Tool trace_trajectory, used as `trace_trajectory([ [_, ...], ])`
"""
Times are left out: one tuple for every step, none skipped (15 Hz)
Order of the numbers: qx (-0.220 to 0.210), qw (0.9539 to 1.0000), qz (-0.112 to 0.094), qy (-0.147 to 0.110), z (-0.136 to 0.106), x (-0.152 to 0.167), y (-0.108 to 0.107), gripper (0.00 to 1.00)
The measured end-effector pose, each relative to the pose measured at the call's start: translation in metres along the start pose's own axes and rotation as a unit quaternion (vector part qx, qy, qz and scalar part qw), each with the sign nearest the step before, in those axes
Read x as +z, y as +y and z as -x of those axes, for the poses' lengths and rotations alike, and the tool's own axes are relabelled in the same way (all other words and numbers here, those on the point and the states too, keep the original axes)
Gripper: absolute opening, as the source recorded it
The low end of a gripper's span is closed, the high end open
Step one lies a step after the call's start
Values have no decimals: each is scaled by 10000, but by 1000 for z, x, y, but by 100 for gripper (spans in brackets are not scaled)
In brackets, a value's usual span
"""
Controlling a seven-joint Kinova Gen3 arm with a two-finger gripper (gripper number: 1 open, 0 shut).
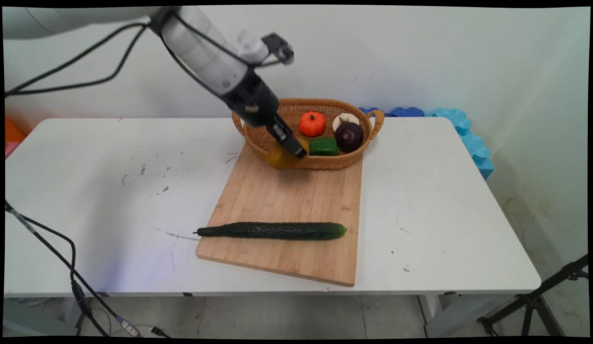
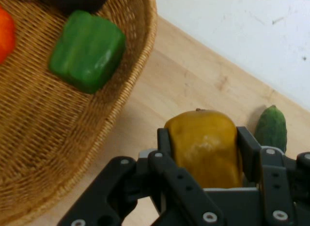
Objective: Place the picked object on the cutting board
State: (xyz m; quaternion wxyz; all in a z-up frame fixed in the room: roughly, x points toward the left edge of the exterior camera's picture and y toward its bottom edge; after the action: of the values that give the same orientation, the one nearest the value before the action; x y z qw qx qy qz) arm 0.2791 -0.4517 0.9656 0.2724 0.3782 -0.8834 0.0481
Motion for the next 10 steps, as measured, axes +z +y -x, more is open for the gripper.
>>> trace_trajectory([
  [30,10000,8,-23,4,8,2,0],
  [71,10000,18,-51,9,18,3,0],
  [130,9999,30,-71,13,28,5,0],
  [183,9998,41,-85,17,36,6,0],
  [235,9997,48,-96,20,44,7,0],
  [290,9995,60,-105,23,52,8,0],
  [338,9993,70,-112,25,58,9,0],
  [374,9992,76,-116,27,63,9,0],
  [430,9990,84,-120,29,69,10,0],
  [475,9988,90,-124,30,74,10,0],
])
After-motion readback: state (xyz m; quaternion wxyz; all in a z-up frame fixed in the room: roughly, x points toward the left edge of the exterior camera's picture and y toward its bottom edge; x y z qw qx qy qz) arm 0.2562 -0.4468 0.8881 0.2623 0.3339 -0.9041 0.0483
